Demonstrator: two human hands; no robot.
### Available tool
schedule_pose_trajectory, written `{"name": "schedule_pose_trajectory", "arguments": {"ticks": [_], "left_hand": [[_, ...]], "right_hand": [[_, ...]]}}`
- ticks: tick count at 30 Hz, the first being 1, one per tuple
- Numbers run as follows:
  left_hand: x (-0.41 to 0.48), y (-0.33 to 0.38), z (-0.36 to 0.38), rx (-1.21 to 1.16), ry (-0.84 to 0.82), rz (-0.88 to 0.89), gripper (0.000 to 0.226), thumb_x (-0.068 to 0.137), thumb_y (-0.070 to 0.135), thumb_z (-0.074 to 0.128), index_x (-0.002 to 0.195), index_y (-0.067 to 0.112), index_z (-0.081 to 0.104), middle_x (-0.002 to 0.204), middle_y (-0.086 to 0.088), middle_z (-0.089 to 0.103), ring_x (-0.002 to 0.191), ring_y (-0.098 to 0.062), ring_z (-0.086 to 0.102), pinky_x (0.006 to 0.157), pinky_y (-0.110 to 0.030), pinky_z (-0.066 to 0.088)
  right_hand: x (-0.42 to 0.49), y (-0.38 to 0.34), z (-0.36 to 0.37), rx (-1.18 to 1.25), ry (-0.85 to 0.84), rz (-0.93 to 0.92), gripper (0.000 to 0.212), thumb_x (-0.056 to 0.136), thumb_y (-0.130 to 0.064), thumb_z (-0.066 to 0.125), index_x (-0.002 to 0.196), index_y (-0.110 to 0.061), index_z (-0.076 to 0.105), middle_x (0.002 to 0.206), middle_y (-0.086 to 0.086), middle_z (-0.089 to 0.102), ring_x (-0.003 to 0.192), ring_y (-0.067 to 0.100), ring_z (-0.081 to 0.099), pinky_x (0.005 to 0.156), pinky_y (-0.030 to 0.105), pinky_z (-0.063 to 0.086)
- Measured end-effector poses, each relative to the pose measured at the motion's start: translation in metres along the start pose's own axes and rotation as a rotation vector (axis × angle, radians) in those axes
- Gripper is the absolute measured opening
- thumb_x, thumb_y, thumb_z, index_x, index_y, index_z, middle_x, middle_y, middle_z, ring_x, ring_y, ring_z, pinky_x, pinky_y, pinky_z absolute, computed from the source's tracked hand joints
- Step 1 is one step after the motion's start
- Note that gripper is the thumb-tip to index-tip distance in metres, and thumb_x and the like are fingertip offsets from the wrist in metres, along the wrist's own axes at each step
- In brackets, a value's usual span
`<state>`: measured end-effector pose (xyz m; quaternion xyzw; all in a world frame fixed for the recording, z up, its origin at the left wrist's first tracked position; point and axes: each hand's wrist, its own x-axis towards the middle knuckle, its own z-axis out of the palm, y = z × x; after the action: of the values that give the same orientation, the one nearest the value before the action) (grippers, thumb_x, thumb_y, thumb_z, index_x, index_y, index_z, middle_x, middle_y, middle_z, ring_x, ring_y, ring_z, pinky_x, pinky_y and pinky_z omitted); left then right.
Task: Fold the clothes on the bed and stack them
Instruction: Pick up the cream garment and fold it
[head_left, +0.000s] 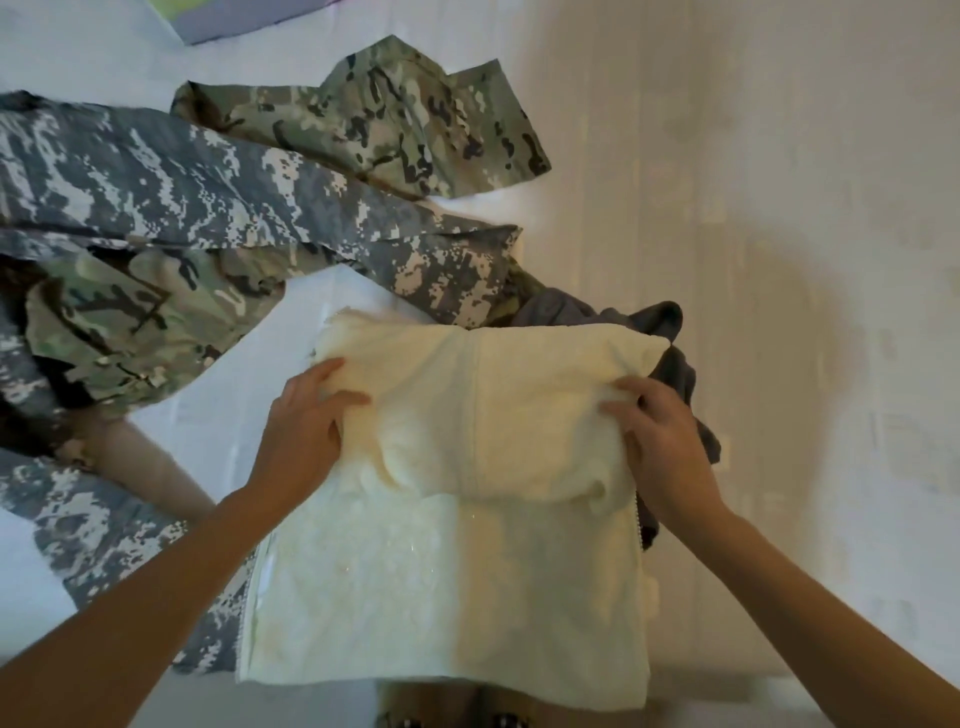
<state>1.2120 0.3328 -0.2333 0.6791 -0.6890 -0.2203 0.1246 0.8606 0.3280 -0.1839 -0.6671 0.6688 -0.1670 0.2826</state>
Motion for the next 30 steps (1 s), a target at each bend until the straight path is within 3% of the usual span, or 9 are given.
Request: {"name": "schedule_pose_trajectory", "arguments": {"ticks": [3, 6, 9, 12, 16, 19, 25, 28, 30], "left_hand": [[-0.001, 0.002, 0.004, -0.357, 0.120, -0.485, 0.026, 0.095, 0.008, 0.048, 0.120, 0.008, 0.055, 0.127, -0.014, 0.052, 0.112, -0.031, 0.054, 0.090, -0.040, 0.047], [-0.009, 0.007, 0.005, -0.576, -0.049, -0.868, 0.044, 0.093, 0.046, 0.052, 0.118, 0.009, 0.053, 0.109, -0.012, 0.063, 0.093, -0.029, 0.061, 0.080, -0.041, 0.049], [-0.021, 0.016, 0.002, -0.329, -0.298, -0.766, 0.055, 0.080, 0.061, 0.059, 0.095, 0.009, 0.061, 0.086, -0.004, 0.066, 0.079, -0.023, 0.063, 0.065, -0.032, 0.047], [-0.020, 0.023, -0.002, -0.180, -0.451, -0.660, 0.042, 0.087, 0.046, 0.061, 0.101, 0.006, 0.062, 0.091, -0.008, 0.065, 0.083, -0.025, 0.061, 0.066, -0.030, 0.044], [-0.002, 0.023, -0.024, -0.942, -0.265, -0.751, 0.022, 0.094, 0.018, 0.057, 0.115, 0.015, 0.055, 0.118, -0.005, 0.061, 0.098, -0.021, 0.061, 0.066, -0.031, 0.056], [0.004, 0.010, -0.037, -1.462, -0.079, -0.710, 0.024, 0.091, 0.006, 0.056, 0.111, 0.019, 0.061, 0.111, -0.002, 0.070, 0.098, -0.017, 0.069, 0.069, -0.030, 0.058], [-0.008, -0.002, -0.007, -1.083, -0.290, -0.954, 0.037, 0.084, -0.009, 0.060, 0.117, 0.006, 0.053, 0.128, -0.019, 0.056, 0.097, -0.023, 0.060, 0.081, -0.032, 0.049], [-0.001, 0.002, -0.015, -0.799, -0.082, -0.853, 0.041, 0.082, -0.004, 0.063, 0.116, 0.013, 0.049, 0.127, -0.015, 0.054, 0.094, -0.021, 0.058, 0.071, -0.030, 0.050], [0.008, 0.002, -0.025, -0.468, 0.102, -0.620, 0.056, 0.079, 0.003, 0.064, 0.131, 0.013, 0.043, 0.133, -0.011, 0.047, 0.112, -0.025, 0.050, 0.086, -0.039, 0.049]], "right_hand": [[-0.009, -0.010, 0.000, 0.113, 0.180, 0.309, 0.013, 0.094, -0.025, 0.052, 0.101, -0.016, 0.057, 0.101, 0.002, 0.058, 0.095, 0.021, 0.055, 0.077, 0.030, 0.046], [-0.017, -0.024, 0.002, 0.308, -0.070, 0.686, 0.047, 0.082, -0.055, 0.060, 0.110, -0.019, 0.050, 0.093, -0.006, 0.058, 0.091, 0.021, 0.059, 0.071, 0.031, 0.047], [-0.026, -0.033, 0.009, 0.221, -0.213, 0.729, 0.044, 0.080, -0.043, 0.070, 0.108, -0.010, 0.061, 0.100, 0.005, 0.066, 0.091, 0.025, 0.063, 0.082, 0.041, 0.052], [-0.026, -0.045, 0.005, 0.395, -0.139, 0.738, 0.026, 0.084, -0.018, 0.068, 0.101, 0.001, 0.065, 0.101, 0.019, 0.068, 0.090, 0.031, 0.064, 0.083, 0.047, 0.053], [-0.013, -0.045, -0.021, 1.019, -0.153, 0.713, 0.022, 0.085, -0.010, 0.064, 0.107, -0.006, 0.062, 0.100, 0.008, 0.072, 0.088, 0.022, 0.070, 0.066, 0.031, 0.058], [-0.006, -0.033, -0.023, 1.324, -0.121, 0.719, 0.037, 0.079, -0.014, 0.064, 0.115, -0.008, 0.058, 0.111, 0.006, 0.070, 0.102, 0.021, 0.067, 0.078, 0.031, 0.056], [-0.014, -0.015, 0.013, 0.599, -0.183, 0.869, 0.029, 0.083, -0.010, 0.067, 0.110, 0.001, 0.061, 0.114, 0.019, 0.064, 0.091, 0.029, 0.063, 0.079, 0.039, 0.053], [-0.003, -0.013, 0.002, 0.283, -0.116, 0.800, 0.055, 0.075, -0.015, 0.075, 0.123, -0.007, 0.048, 0.119, 0.013, 0.057, 0.097, 0.025, 0.056, 0.081, 0.039, 0.051], [0.007, -0.018, -0.013, 0.115, 0.044, 0.616, 0.074, 0.070, -0.025, 0.079, 0.133, -0.013, 0.041, 0.125, 0.011, 0.051, 0.112, 0.028, 0.051, 0.093, 0.046, 0.048]]}}
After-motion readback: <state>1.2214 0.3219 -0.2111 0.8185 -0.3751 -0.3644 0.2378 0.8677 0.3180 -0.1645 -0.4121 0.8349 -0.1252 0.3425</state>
